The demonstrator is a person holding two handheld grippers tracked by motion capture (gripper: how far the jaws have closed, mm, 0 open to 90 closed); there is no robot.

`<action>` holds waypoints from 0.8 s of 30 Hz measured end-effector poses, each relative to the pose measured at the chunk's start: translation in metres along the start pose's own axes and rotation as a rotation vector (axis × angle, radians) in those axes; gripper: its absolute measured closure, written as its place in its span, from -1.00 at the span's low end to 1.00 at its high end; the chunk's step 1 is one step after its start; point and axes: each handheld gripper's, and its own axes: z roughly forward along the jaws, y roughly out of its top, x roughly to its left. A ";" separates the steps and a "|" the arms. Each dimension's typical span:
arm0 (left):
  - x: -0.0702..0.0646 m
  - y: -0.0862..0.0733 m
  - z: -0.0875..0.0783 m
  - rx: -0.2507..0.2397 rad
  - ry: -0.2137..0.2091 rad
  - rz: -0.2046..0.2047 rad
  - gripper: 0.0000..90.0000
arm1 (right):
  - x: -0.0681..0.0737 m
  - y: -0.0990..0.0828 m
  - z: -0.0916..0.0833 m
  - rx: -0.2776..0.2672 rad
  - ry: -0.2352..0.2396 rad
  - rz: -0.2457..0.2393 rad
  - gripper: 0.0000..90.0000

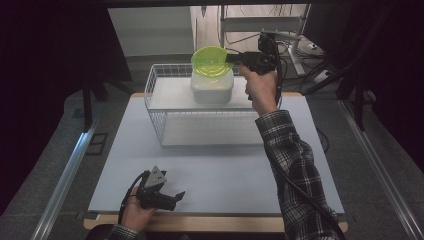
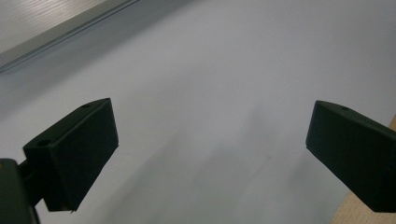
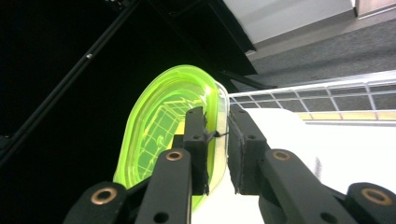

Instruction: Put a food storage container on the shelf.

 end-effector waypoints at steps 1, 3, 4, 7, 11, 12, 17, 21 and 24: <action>0.000 0.000 0.000 0.001 0.000 0.000 -0.96 | -0.001 0.000 0.001 0.001 -0.005 -0.006 0.71; 0.000 0.000 0.001 0.003 0.001 0.001 -0.96 | -0.002 0.000 0.002 0.002 -0.006 0.002 0.65; 0.000 0.000 0.001 0.005 0.000 -0.001 -0.96 | -0.003 0.000 0.003 0.002 -0.005 0.009 0.64; 0.000 0.000 0.001 0.007 0.001 -0.001 -0.96 | -0.006 0.001 0.004 0.002 0.000 0.014 0.60; 0.000 0.000 0.001 0.008 0.001 -0.001 -0.96 | -0.006 0.001 0.006 -0.002 -0.018 0.009 0.43; 0.000 0.000 0.001 0.008 0.001 -0.001 -0.96 | -0.006 0.001 0.007 -0.004 -0.024 0.004 0.40; 0.000 0.000 0.001 0.007 0.003 -0.002 -0.96 | -0.007 0.002 0.009 0.003 -0.036 -0.009 0.08; 0.001 0.000 0.001 0.006 0.006 -0.001 -0.96 | -0.007 0.002 0.010 -0.005 -0.022 -0.039 -0.22; 0.001 0.000 0.001 0.004 0.006 -0.005 -0.96 | -0.006 0.002 0.010 -0.006 -0.015 -0.074 -0.44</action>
